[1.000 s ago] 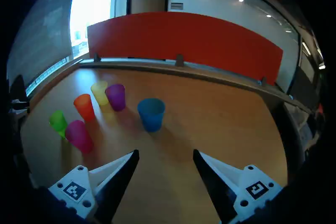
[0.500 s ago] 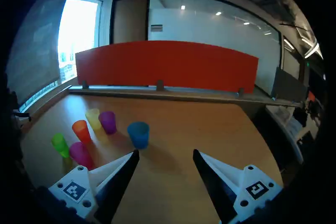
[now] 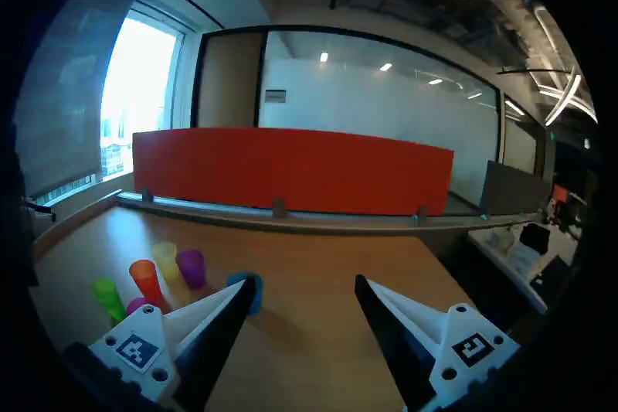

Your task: Pour water

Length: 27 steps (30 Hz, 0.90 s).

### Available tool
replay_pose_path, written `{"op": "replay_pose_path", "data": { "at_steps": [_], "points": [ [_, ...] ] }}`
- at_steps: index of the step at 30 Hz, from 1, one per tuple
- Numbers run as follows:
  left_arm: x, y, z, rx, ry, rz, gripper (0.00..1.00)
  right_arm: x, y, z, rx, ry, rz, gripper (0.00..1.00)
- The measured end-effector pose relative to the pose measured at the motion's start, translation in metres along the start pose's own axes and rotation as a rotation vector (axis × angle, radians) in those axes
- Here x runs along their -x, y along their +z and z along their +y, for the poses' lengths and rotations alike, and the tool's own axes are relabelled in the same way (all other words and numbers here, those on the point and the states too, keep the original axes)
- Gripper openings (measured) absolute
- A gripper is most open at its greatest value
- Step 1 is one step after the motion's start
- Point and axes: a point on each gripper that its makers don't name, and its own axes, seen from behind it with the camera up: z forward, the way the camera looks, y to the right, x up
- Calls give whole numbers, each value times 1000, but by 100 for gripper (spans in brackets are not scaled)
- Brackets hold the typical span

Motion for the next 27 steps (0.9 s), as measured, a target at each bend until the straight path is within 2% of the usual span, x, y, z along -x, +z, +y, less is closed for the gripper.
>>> {"op": "replay_pose_path", "data": {
  "at_steps": [6, 18, 27],
  "points": [
    [-10, 3, 1, 9, -9, 38, 91, -20, 0, 2, 25, -7, 57, 99],
    [-18, 8, -5, -1, -45, 127, 91, -46, 1, 9, 71, 33, 80, 100],
    [-10, 14, -13, -26, -70, 216, 91, -44, 6, -9, 30, 42, 88, 100]
  ]
}}
